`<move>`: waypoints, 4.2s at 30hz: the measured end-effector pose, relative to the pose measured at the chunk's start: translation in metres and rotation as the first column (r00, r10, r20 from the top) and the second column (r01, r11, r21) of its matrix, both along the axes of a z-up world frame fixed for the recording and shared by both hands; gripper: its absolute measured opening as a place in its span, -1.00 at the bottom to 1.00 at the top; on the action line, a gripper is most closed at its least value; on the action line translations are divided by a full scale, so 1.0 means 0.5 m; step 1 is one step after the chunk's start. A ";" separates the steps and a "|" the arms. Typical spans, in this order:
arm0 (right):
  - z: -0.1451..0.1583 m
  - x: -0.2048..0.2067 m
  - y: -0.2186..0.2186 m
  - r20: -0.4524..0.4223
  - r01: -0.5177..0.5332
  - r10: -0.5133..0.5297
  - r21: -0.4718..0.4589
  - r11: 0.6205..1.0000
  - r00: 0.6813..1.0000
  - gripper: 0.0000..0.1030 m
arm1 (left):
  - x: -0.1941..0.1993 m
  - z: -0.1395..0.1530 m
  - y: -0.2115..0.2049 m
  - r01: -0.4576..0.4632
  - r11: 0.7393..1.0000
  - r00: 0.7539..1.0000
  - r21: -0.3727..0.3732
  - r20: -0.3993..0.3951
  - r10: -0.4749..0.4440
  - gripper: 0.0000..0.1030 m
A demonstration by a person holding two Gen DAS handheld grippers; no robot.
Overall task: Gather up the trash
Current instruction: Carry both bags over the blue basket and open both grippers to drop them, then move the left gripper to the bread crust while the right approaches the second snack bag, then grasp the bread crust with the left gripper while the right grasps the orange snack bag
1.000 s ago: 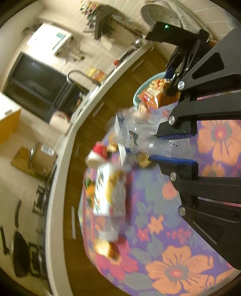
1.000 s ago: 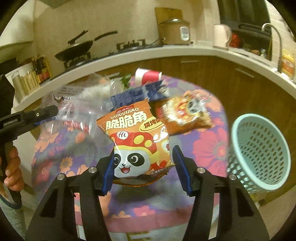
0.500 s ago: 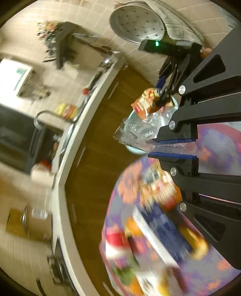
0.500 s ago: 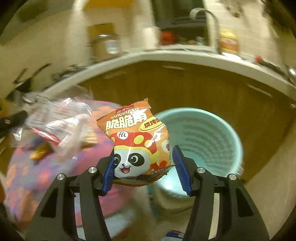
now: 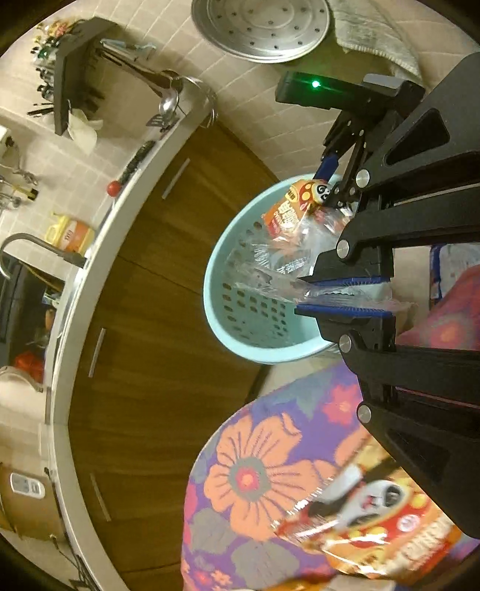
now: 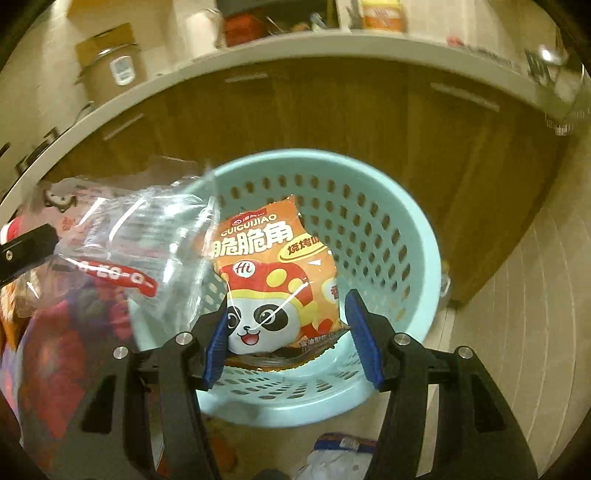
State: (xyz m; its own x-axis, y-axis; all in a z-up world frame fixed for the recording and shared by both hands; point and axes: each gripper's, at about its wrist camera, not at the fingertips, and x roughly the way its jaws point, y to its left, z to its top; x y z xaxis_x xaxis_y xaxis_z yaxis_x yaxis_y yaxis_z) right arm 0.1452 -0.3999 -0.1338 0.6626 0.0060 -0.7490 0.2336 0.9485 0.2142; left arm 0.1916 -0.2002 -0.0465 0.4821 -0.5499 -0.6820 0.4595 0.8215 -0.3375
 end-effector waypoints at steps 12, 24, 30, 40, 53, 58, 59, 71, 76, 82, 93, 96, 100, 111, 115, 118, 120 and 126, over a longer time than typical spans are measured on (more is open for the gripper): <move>0.005 -0.035 -0.020 -0.016 0.002 -0.001 0.051 0.999 1.000 0.38 | -0.050 0.049 0.039 0.019 0.999 0.999 -0.032 0.042 -0.018 -0.13; 0.147 -0.108 0.110 0.170 -0.151 0.152 -0.019 0.988 0.974 0.43 | -0.239 0.201 0.241 -0.100 0.988 0.960 -0.117 0.249 0.127 0.33; 0.202 -0.137 0.225 0.263 -0.287 0.294 -0.064 0.956 0.919 0.63 | -0.335 0.236 0.397 -0.249 0.961 0.908 -0.123 0.315 0.275 0.43; 0.213 -0.146 0.391 0.284 -0.447 0.459 -0.110 0.888 0.842 0.85 | -0.442 0.200 0.653 -0.532 0.829 0.779 -0.171 0.284 0.559 0.54; 0.187 -0.116 0.516 0.255 -0.529 0.558 -0.178 0.830 0.789 0.84 | -0.383 0.090 0.900 -0.758 0.638 0.633 -0.134 0.079 0.770 0.55; 0.181 -0.108 0.538 0.245 -0.539 0.573 -0.195 0.819 0.782 0.84 | -0.297 0.050 0.952 -0.771 0.629 0.634 -0.100 -0.039 0.772 0.36; 0.181 -0.106 0.538 0.243 -0.542 0.575 -0.194 0.818 0.781 0.84 | -0.283 0.046 0.961 -0.771 0.629 0.635 -0.103 -0.051 0.771 0.36; 0.180 -0.079 0.504 0.243 -0.497 0.529 -0.183 0.848 0.813 0.84 | -0.193 0.006 0.937 -0.742 0.666 0.667 0.073 -0.019 0.745 -0.33; 0.179 -0.077 0.503 0.237 -0.501 0.532 -0.180 0.847 0.813 0.80 | -0.212 0.002 0.931 -0.735 0.673 0.675 0.083 -0.002 0.738 -0.91; 0.175 -0.075 0.508 0.213 -0.507 0.538 -0.187 0.842 0.815 0.65 | -0.244 0.015 0.916 -0.747 0.661 0.664 0.064 0.053 0.745 -0.98; 0.174 0.003 0.469 0.160 -0.444 0.471 -0.178 0.878 0.868 0.61 | -0.331 0.046 0.902 -0.764 0.644 0.636 -0.042 0.124 0.762 -0.99; 0.163 0.036 0.476 0.113 -0.447 0.472 -0.192 0.874 0.874 0.61 | -0.342 0.055 0.892 -0.763 0.644 0.633 -0.042 0.147 0.760 -0.99; 0.140 0.070 0.476 0.040 -0.509 0.516 -0.112 0.853 0.856 0.34 | -0.359 0.066 0.883 -0.764 0.642 0.627 -0.058 0.163 0.762 -0.99; 0.137 0.006 0.448 0.077 -0.520 0.526 -0.089 0.850 0.847 -0.43 | -0.421 0.116 0.808 -0.726 0.679 0.649 -0.111 0.217 0.729 -0.99; 0.157 -0.021 0.417 0.118 -0.498 0.505 -0.078 0.863 0.855 -0.51 | -0.428 0.137 0.756 -0.685 0.717 0.681 -0.128 0.237 0.693 -0.99; 0.173 -0.038 0.392 0.153 -0.483 0.488 -0.073 0.872 0.859 -0.56 | -0.424 0.151 0.701 -0.641 0.756 0.715 -0.134 0.256 0.651 -0.99; 0.179 -0.045 0.372 0.167 -0.475 0.478 -0.062 0.878 0.862 -0.60 | -0.418 0.158 0.665 -0.611 0.779 0.736 -0.141 0.261 0.625 -0.99; 0.188 -0.061 0.303 0.213 -0.423 0.422 -0.040 0.905 0.881 -0.61 | -0.372 0.170 0.526 -0.488 0.861 0.814 -0.146 0.279 0.509 -0.99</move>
State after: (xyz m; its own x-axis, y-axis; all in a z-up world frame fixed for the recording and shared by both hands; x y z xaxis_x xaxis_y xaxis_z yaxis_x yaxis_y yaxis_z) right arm 0.1146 -0.2485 -0.0396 0.7383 0.3258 -0.5905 -0.2405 0.9452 0.2208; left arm 0.0054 0.0628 0.0385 0.8755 -0.2162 -0.4321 0.0796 0.9467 -0.3122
